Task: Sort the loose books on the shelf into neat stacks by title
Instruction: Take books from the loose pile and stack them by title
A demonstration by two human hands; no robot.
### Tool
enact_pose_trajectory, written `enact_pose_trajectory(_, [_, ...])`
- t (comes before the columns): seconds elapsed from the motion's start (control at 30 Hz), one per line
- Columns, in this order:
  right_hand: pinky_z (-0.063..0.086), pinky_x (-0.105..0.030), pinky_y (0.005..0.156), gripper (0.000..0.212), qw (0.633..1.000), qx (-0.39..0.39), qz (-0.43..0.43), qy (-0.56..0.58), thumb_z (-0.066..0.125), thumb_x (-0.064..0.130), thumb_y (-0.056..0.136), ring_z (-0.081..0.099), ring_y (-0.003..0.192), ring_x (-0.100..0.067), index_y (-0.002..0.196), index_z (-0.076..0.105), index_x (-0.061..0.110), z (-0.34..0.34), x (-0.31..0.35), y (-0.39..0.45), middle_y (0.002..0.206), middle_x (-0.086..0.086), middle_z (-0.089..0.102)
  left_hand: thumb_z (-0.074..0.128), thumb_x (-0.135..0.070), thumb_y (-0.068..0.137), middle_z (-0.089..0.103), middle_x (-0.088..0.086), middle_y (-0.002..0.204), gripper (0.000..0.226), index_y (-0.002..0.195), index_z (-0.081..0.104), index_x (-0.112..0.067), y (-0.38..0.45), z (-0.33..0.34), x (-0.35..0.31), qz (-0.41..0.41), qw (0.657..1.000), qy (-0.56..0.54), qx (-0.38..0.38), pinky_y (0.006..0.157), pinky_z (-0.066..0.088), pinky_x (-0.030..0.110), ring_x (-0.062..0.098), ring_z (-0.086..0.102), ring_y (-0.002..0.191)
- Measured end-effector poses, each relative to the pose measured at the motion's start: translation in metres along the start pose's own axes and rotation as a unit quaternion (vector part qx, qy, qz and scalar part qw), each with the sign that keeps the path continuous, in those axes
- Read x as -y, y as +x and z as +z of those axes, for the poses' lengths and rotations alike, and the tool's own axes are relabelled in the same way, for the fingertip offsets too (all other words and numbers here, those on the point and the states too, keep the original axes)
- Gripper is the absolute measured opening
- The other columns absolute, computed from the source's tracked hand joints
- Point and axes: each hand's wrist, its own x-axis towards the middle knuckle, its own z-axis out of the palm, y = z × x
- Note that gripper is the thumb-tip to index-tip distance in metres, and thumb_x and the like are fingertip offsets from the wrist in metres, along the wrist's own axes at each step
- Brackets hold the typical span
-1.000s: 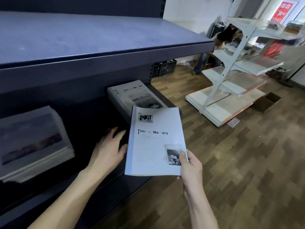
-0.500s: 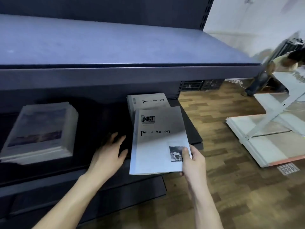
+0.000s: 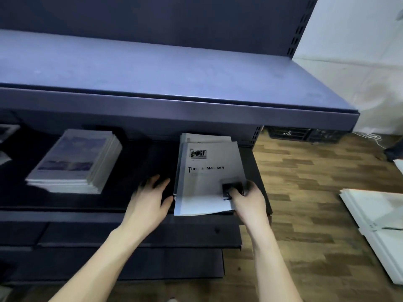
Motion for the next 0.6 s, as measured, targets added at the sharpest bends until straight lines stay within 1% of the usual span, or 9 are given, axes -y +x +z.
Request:
enact_pose_trajectory(0.1, [0.042,-0.020,0.058,0.036,1.000,0.004,-0.005,-0.009,0.058,0.015,0.087,0.062,0.082,-0.020,0.123,0.055,0.012,0.001,0.003,0.007,0.103,-0.005,0.069,0.049,-0.041,0.097,0.027,0.001,0.157,0.056,0.150,0.034,-0.030,0.008,0.000,-0.004,-0.008,1.000,-0.001,0.004,0.108,0.038,0.042,0.029,0.033,0.139])
enact_pose_trajectory(0.17, [0.038,-0.009,0.052,0.041,1.000,0.010,-0.008,-0.002,0.056,0.008,0.090,0.057,0.070,-0.008,0.130,0.049,0.013,0.004,0.003,0.011,0.099,-0.004,0.063,0.049,-0.041,0.097,0.026,0.001,0.157,0.056,0.150,0.033,-0.030,0.014,0.000,-0.004,-0.009,1.000,-0.006,0.006,0.108,0.038,0.044,0.029,0.032,0.140])
enact_pose_trajectory(0.2, [0.039,-0.006,0.050,0.042,1.000,0.011,-0.014,-0.005,0.055,0.006,0.091,0.055,0.067,-0.003,0.131,0.047,0.012,0.006,0.002,0.014,0.096,-0.002,0.062,0.049,-0.041,0.097,0.025,0.000,0.158,0.056,0.150,0.033,-0.030,0.016,0.000,-0.004,-0.011,1.000,-0.006,0.007,0.109,0.037,0.044,0.028,0.030,0.141])
enact_pose_trajectory(0.23, [0.039,-0.006,0.050,0.042,1.000,0.010,-0.017,-0.015,0.054,0.005,0.091,0.056,0.068,-0.004,0.132,0.047,0.011,0.008,0.004,0.016,0.096,-0.002,0.063,0.048,-0.042,0.097,0.024,0.000,0.158,0.057,0.150,0.032,-0.030,0.019,-0.001,-0.003,-0.012,1.000,-0.006,0.008,0.110,0.036,0.043,0.027,0.028,0.142])
enact_pose_trajectory(0.3, [0.043,-0.011,0.061,0.045,0.999,-0.005,-0.022,-0.024,0.054,0.007,0.090,0.064,0.084,-0.018,0.135,0.049,0.010,0.016,0.004,0.022,0.109,-0.008,0.066,0.047,-0.043,0.098,0.023,-0.001,0.159,0.057,0.151,0.030,-0.030,0.025,-0.002,-0.002,-0.012,1.000,-0.003,0.008,0.113,0.033,0.042,0.025,0.025,0.144])
enact_pose_trajectory(0.37, [0.045,-0.024,0.079,0.048,0.998,-0.027,-0.036,-0.035,0.056,0.009,0.089,0.061,0.106,-0.028,0.136,0.050,0.010,0.023,0.003,0.027,0.122,-0.011,0.063,0.047,-0.043,0.098,0.022,-0.001,0.159,0.057,0.151,0.029,-0.030,0.029,-0.002,-0.002,-0.012,1.000,0.000,0.003,0.114,0.030,0.040,0.024,0.023,0.144])
enact_pose_trajectory(0.4, [0.043,-0.027,0.082,0.048,0.997,-0.038,-0.043,-0.044,0.057,0.010,0.088,0.058,0.110,-0.030,0.136,0.051,0.010,0.027,0.001,0.030,0.123,-0.011,0.061,0.047,-0.043,0.098,0.022,-0.002,0.159,0.057,0.151,0.029,-0.030,0.031,-0.003,-0.001,-0.012,1.000,0.000,0.000,0.115,0.029,0.040,0.024,0.023,0.144])
enact_pose_trajectory(0.5, [0.044,-0.038,0.088,0.042,0.994,-0.060,-0.052,-0.078,0.058,0.013,0.087,0.050,0.109,-0.032,0.129,0.055,0.009,0.034,-0.002,0.039,0.118,-0.015,0.060,0.047,-0.044,0.098,0.022,-0.002,0.158,0.057,0.151,0.030,-0.031,0.038,-0.003,-0.001,-0.013,1.000,-0.007,0.001,0.116,0.028,0.039,0.023,0.021,0.145])
enact_pose_trajectory(0.6, [0.039,-0.042,0.098,0.052,0.990,-0.069,-0.022,-0.120,0.064,0.020,0.089,0.045,0.120,-0.039,0.139,0.050,0.013,0.035,-0.001,0.044,0.130,-0.016,0.052,0.047,-0.044,0.098,0.021,-0.003,0.159,0.057,0.151,0.029,-0.031,0.042,-0.003,-0.001,-0.018,1.000,-0.019,0.009,0.116,0.028,0.041,0.023,0.020,0.145])
